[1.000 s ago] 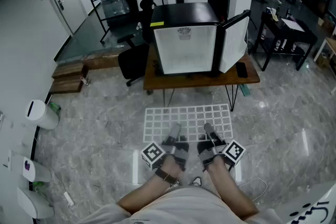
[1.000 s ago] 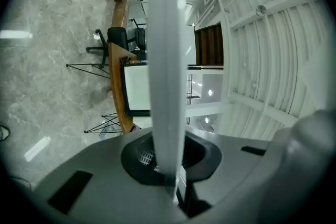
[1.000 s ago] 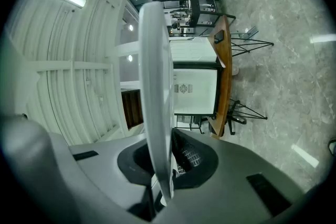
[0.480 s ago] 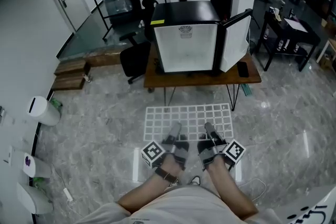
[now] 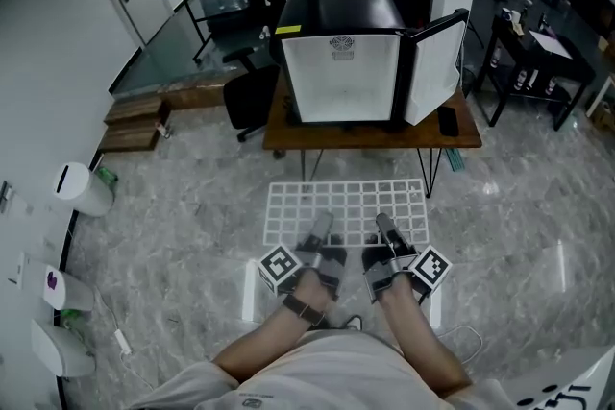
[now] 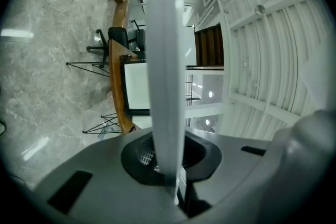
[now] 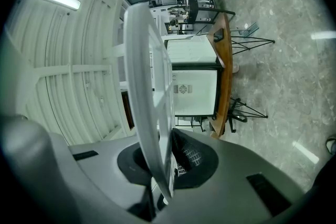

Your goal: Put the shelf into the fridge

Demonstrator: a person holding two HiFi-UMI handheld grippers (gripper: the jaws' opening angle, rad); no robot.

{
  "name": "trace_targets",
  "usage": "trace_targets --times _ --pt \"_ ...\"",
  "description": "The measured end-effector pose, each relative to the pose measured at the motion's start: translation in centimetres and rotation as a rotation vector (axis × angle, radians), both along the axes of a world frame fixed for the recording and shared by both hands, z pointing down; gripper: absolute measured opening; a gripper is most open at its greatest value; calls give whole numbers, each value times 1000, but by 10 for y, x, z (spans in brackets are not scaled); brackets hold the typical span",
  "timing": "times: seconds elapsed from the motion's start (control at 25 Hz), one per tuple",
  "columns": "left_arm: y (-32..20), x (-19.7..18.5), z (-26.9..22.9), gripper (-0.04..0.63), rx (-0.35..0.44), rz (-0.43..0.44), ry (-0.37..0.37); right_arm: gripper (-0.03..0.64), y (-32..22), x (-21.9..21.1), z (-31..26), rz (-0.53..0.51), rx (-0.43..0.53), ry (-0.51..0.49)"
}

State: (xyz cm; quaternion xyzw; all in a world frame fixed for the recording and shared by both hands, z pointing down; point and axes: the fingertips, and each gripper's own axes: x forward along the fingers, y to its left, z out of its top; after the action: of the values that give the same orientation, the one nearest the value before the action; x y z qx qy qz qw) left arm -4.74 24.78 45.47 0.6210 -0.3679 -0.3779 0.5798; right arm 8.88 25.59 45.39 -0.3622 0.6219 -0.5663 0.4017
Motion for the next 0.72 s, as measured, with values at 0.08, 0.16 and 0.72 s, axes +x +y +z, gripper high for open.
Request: trace_targets --times 0.08,0.16,0.72 --pt "-4 2 -1 29 -1 0 -1 48 -4 1 0 -4 -1 -5" --pt "-10 3 -1 29 -2 -1 -1 48 -10 2 0 -7 0 -8" --pt "-120 -8 16 29 -9 49 5 48 -114 -10 17 21 -22 21"
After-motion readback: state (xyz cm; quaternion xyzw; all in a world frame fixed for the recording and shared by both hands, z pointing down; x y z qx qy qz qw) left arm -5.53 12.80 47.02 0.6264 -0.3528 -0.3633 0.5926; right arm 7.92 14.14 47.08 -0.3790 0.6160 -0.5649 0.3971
